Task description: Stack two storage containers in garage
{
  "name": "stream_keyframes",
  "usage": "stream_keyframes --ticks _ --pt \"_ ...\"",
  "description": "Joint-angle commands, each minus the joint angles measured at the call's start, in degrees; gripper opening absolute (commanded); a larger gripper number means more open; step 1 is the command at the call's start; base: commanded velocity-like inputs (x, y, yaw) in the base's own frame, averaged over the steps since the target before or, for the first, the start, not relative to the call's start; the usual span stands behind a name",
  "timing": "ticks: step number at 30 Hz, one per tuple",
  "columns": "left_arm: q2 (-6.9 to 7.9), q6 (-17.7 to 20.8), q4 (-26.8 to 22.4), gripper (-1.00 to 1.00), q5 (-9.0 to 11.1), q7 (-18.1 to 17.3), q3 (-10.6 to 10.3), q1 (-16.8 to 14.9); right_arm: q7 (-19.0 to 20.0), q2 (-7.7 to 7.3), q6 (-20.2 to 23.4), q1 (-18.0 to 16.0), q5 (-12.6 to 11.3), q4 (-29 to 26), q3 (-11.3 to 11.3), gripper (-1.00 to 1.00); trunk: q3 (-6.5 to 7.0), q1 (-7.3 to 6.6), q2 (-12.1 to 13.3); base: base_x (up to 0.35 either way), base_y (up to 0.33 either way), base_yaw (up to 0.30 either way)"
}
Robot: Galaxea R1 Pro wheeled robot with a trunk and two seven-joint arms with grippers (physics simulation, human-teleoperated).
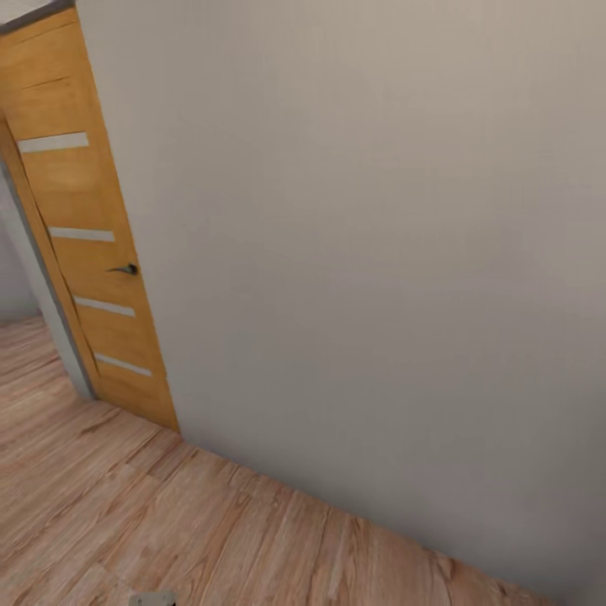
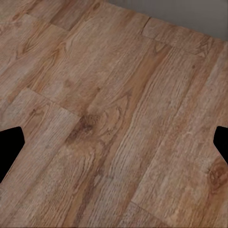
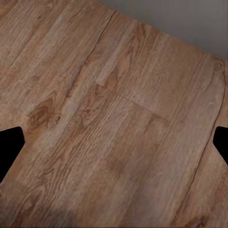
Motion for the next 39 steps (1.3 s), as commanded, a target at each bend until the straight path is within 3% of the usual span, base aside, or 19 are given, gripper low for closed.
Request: stream_keyframes --ticks 1,27,39 --pt "-0.01 -0.19 0.06 1.0 0.02 -0.08 0.31 -0.04 -0.03 -0.01 -0.16 -0.03 0.19 0.03 0.05 1.0 -0.06 0.03 -0.03 0.316 0.096 0.287" --pt "-0.01 -0.19 0.05 1.0 0.02 -0.07 0.3 -0.04 -0.05 -0.02 -0.22 -0.03 0.19 0.03 0.05 1.0 -0.06 0.03 -0.03 0.342 0.012 0.289" --pt "-0.01 -0.18 0.05 1.0 0.02 -0.07 0.31 -0.04 -0.09 -0.01 -2.23 -0.03 0.19 0.2 0.05 1.0 -0.06 0.03 -0.03 0.346 0.0 0.289"
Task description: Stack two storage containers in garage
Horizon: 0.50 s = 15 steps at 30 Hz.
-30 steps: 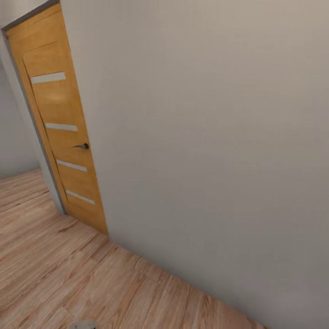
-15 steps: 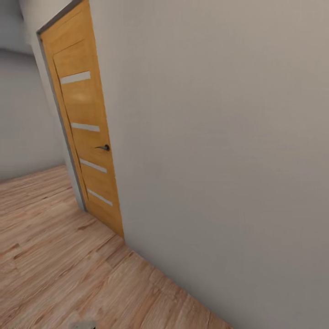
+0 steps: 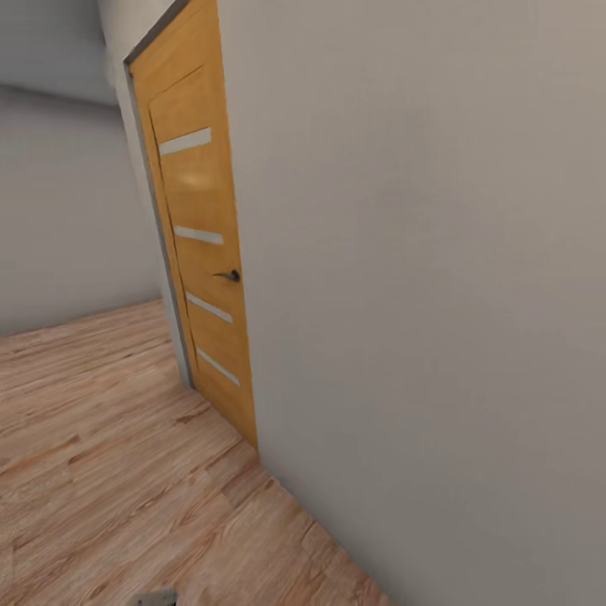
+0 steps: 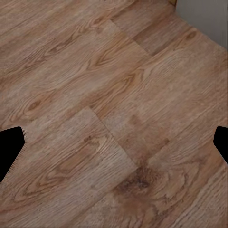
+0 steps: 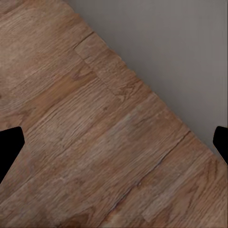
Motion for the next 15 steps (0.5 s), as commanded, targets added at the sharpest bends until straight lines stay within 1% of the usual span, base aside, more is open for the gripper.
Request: stream_keyframes --ticks 1,9,15 --pt "-0.01 -0.19 0.06 1.0 0.02 -0.07 0.31 -0.05 -0.02 -0.01 -0.19 -0.03 0.19 0.04 0.06 1.0 -0.06 0.03 -0.03 0.346 0.0 0.289" --pt "-0.01 -0.2 0.07 1.0 0.02 -0.07 0.32 -0.05 -0.01 -0.01 -0.28 -0.03 0.21 0.05 0.08 1.0 -0.06 0.03 -0.03 0.346 0.006 0.289" --pt "-0.01 -0.17 0.06 1.0 0.02 -0.07 0.31 -0.05 -0.02 -0.01 -0.29 -0.03 0.27 0.12 0.14 1.0 -0.06 0.03 -0.03 0.33 0.109 0.289"
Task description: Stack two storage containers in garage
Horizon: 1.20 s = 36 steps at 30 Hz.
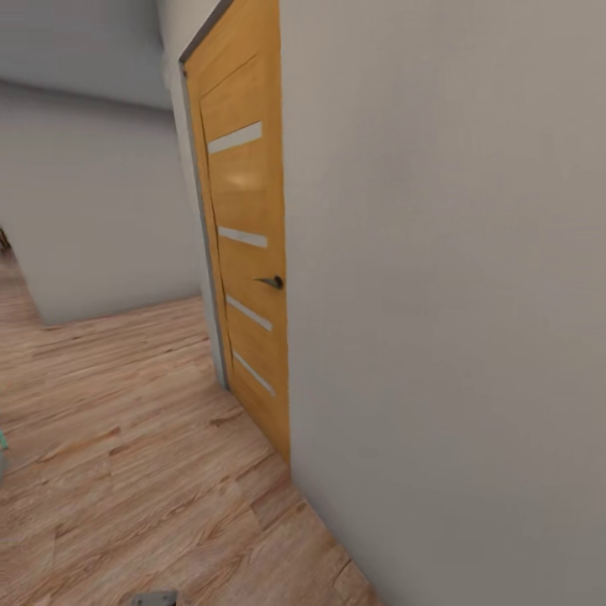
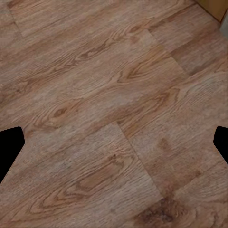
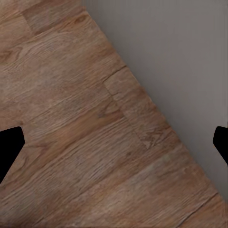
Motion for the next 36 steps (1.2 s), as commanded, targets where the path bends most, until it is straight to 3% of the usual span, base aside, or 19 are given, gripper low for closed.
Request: stream_keyframes --ticks 1,36 --pt "-0.01 -0.2 0.06 1.0 0.02 -0.08 0.31 -0.04 -0.02 -0.01 -0.17 -0.03 0.2 0.04 0.05 1.0 -0.06 0.03 -0.03 0.311 0.161 0.289" --pt "-0.01 -0.21 0.03 1.0 0.02 -0.08 0.31 -0.04 -0.02 -0.01 -0.17 -0.03 0.2 0.05 0.05 1.0 -0.06 0.03 -0.03 0.291 0.202 0.289"
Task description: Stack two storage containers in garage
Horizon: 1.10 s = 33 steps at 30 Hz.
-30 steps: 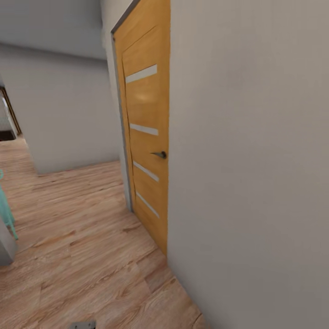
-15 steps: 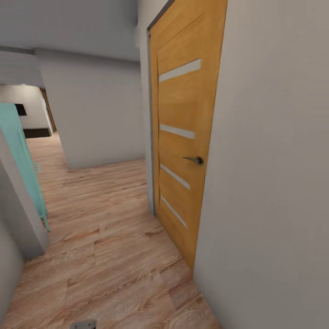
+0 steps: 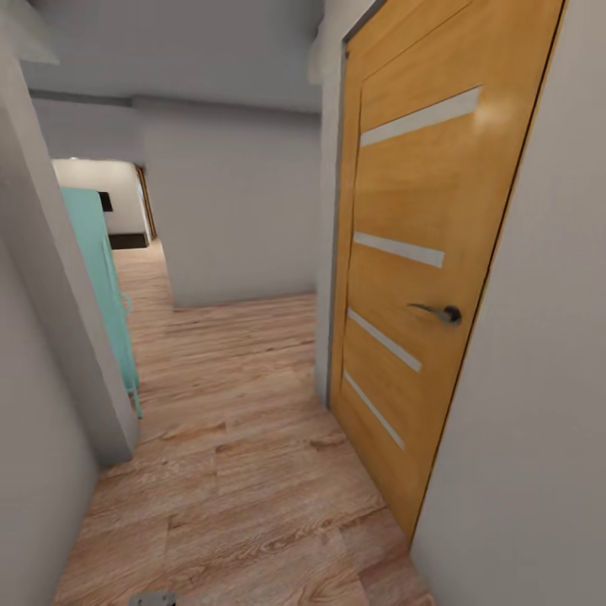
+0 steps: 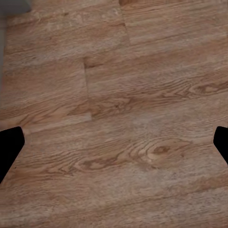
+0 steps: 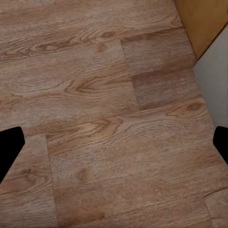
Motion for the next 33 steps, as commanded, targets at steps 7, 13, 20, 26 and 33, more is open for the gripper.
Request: stream_keyframes --ticks 7,13,20,26,33 --pt "-0.01 -0.19 0.07 1.0 0.02 -0.08 0.3 -0.04 -0.02 -0.01 -0.17 -0.03 0.2 0.03 0.04 1.0 -0.06 0.03 -0.03 0.3 0.205 0.287" --pt "-0.01 -0.14 0.06 1.0 0.02 -0.08 0.29 -0.04 -0.02 -0.01 -0.17 -0.03 0.2 0.03 0.03 1.0 -0.06 0.03 -0.03 0.302 0.204 0.092" --pt "-0.01 -0.13 0.07 1.0 0.02 -0.08 0.29 -0.04 -0.02 -0.01 -0.17 -0.03 0.2 0.03 0.01 1.0 -0.06 0.03 -0.03 0.314 0.178 0.013" --pt "-0.01 -0.13 0.07 1.0 0.02 -0.1 0.27 -0.04 -0.02 -0.02 -0.17 -0.03 0.2 0.03 -0.04 1.0 -0.06 0.03 -0.03 0.323 0.153 0.002" --pt "-0.01 -0.13 0.08 1.0 0.02 -0.08 0.25 -0.04 -0.02 -0.09 -0.17 -0.03 0.15 0.03 -0.05 1.0 -0.06 0.03 -0.03 0.328 0.139 0.0"
